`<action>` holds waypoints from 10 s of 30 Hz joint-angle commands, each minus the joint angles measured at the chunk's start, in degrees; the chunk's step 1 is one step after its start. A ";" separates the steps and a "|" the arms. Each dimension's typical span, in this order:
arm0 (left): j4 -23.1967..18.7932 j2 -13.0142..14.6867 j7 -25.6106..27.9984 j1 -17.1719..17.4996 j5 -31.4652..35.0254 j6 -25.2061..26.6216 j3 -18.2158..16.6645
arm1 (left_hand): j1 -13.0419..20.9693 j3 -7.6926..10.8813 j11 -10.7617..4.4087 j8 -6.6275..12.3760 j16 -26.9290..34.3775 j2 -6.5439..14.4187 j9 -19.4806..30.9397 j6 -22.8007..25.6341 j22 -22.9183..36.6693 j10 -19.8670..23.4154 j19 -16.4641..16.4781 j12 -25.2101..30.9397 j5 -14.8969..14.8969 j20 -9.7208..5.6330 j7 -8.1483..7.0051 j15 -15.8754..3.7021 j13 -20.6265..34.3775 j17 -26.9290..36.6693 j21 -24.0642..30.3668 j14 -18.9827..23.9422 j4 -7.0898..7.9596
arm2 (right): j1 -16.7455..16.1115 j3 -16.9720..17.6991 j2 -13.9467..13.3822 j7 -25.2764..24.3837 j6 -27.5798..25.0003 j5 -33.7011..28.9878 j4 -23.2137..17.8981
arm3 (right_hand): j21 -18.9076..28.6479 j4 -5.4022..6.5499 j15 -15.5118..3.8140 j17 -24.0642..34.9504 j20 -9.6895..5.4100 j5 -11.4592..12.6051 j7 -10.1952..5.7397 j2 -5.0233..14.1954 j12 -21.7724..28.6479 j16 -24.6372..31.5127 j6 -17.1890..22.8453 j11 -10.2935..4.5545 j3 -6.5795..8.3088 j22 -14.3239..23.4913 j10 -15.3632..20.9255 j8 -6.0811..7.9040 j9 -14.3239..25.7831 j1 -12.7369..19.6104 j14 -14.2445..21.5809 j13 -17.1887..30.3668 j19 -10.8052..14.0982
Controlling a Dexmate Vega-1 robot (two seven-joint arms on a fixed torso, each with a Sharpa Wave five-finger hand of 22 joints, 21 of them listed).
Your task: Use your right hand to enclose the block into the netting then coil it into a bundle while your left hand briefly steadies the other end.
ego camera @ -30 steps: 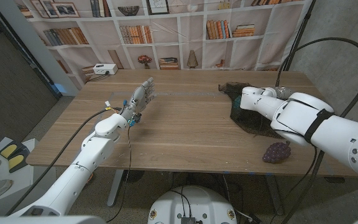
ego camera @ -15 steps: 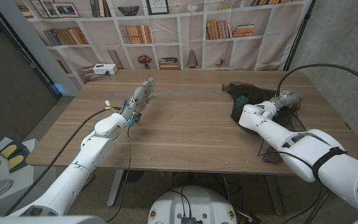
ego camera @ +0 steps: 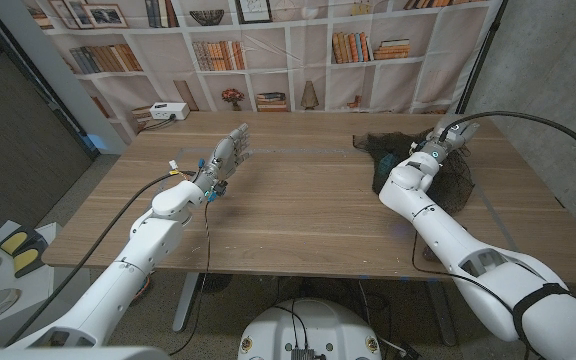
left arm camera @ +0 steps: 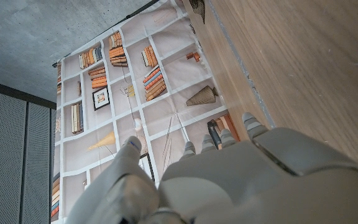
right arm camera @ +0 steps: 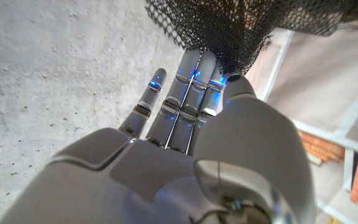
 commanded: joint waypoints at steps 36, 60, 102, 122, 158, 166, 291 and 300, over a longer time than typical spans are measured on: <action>0.58 -0.11 -0.24 0.47 -0.35 -1.01 -0.55 | 0.48 0.15 -0.16 0.21 -0.13 0.88 0.10 -3.18 0.33 -4.84 -0.13 0.29 0.48 0.24 0.10 -0.08 0.30 0.23 0.41 -1.31 -0.48 | -1.64 -13.07 -24.54 55.67 25.37 -15.48 -27.66 | 2.45 0.44 -4.72 -0.18 -0.55 1.37 -3.40 0.31 -0.51 -3.48 4.00 0.24 0.01 -0.05 0.93 0.61 -2.16 2.26 0.74 -1.91 3.39; -0.77 0.15 0.26 1.59 -0.49 -0.68 -0.73 | 0.68 0.22 -0.16 0.25 -0.10 1.17 0.09 -2.99 0.33 -4.81 -0.05 0.31 0.40 0.17 0.11 -0.15 0.30 0.23 0.46 -1.22 -0.63 | 5.42 -20.85 -23.76 71.03 32.35 -13.15 -23.66 | 2.75 0.75 -4.68 -0.97 -0.78 1.47 -3.80 0.67 -1.63 -6.34 2.71 0.61 0.39 -0.29 -0.40 -0.32 -3.39 2.55 -0.22 -2.75 3.49; 1.52 -0.15 -1.27 0.29 -1.30 -0.29 -0.39 | 0.97 0.32 -0.23 0.27 -0.04 1.63 0.10 -2.64 0.34 -4.78 0.13 0.32 0.29 0.49 0.04 -0.05 0.30 0.22 0.55 -0.94 -0.83 | -16.74 13.41 -18.96 59.57 26.68 15.57 -39.44 | -8.09 13.76 5.08 -6.61 9.84 1.13 -0.95 -4.88 -25.66 -20.64 -41.81 7.47 -15.05 0.12 -37.92 -16.75 -4.42 -24.41 -28.72 -11.57 -16.19; 6.33 -0.87 -5.59 -3.43 -1.49 -1.10 1.09 | 1.02 0.28 -0.24 0.21 -0.08 1.70 0.11 -2.71 0.35 -4.80 0.06 0.32 0.24 0.56 0.08 -0.12 0.30 0.22 0.53 -0.95 -0.89 | -13.45 -3.94 -28.08 87.91 -0.71 -21.19 -46.62 | -10.94 13.96 6.40 -6.68 9.08 0.35 1.82 -6.47 -29.26 -22.96 -54.52 7.75 -18.09 0.51 -49.85 -16.76 -3.87 -26.93 -39.35 -10.42 -21.62; 7.52 -0.24 -7.76 -4.18 -1.76 -1.48 0.56 | 0.97 0.11 -0.25 0.21 -0.12 1.64 0.11 -2.66 0.36 -4.85 -0.03 0.31 0.18 0.61 0.09 -0.04 0.31 0.25 0.52 -1.08 -0.96 | 23.95 -53.18 -41.77 110.94 -17.76 -17.10 -39.63 | -12.26 12.55 4.94 -7.42 7.47 -0.06 1.89 -10.27 -28.87 -22.65 -60.84 7.17 -21.50 0.60 -53.75 -16.24 -3.96 -25.64 -41.59 -9.50 -23.43; 7.95 -0.21 -8.12 -4.54 -1.79 -1.46 0.60 | 0.97 0.08 -0.25 0.19 -0.09 1.63 0.11 -2.68 0.36 -4.85 -0.01 0.31 0.17 0.60 0.01 -0.08 0.31 0.25 0.53 -1.02 -0.98 | 29.68 -60.08 -40.99 110.94 -17.76 -13.33 -37.70 | -11.84 11.13 3.83 -7.66 6.58 0.12 1.13 -10.20 -27.76 -21.62 -59.24 6.60 -21.41 0.55 -52.03 -15.28 -4.12 -22.43 -39.67 -9.31 -21.77; 6.63 -0.02 -4.57 0.74 -3.85 -3.47 -3.22 | 0.98 -0.27 -0.15 0.16 -0.12 1.73 0.12 -2.80 0.36 -4.88 -0.13 0.32 0.13 0.66 0.02 -0.09 0.31 0.23 0.54 -1.04 -1.23 | 15.65 -24.57 -2.26 43.61 19.20 -14.76 6.79 | -1.91 18.43 -3.77 -8.96 4.13 2.48 -5.20 0.03 -27.28 -22.10 -47.09 0.13 -9.57 -0.39 -32.53 -16.40 -4.84 -15.69 -16.21 -12.45 -4.30; 6.98 -0.07 -4.97 0.37 -3.78 -3.48 -3.05 | 0.97 -0.30 -0.21 0.16 -0.11 1.73 0.12 -2.81 0.37 -4.89 -0.13 0.32 0.13 0.67 0.04 -0.10 0.31 0.24 0.54 -1.06 -1.25 | 9.42 -11.10 0.44 35.50 19.29 -1.06 -0.39 | -3.76 18.63 -0.04 -7.51 6.60 -0.22 -3.29 1.46 -27.93 -21.14 -50.16 2.81 -14.78 0.08 -34.70 -16.24 -4.60 -30.23 -19.22 -11.69 -8.55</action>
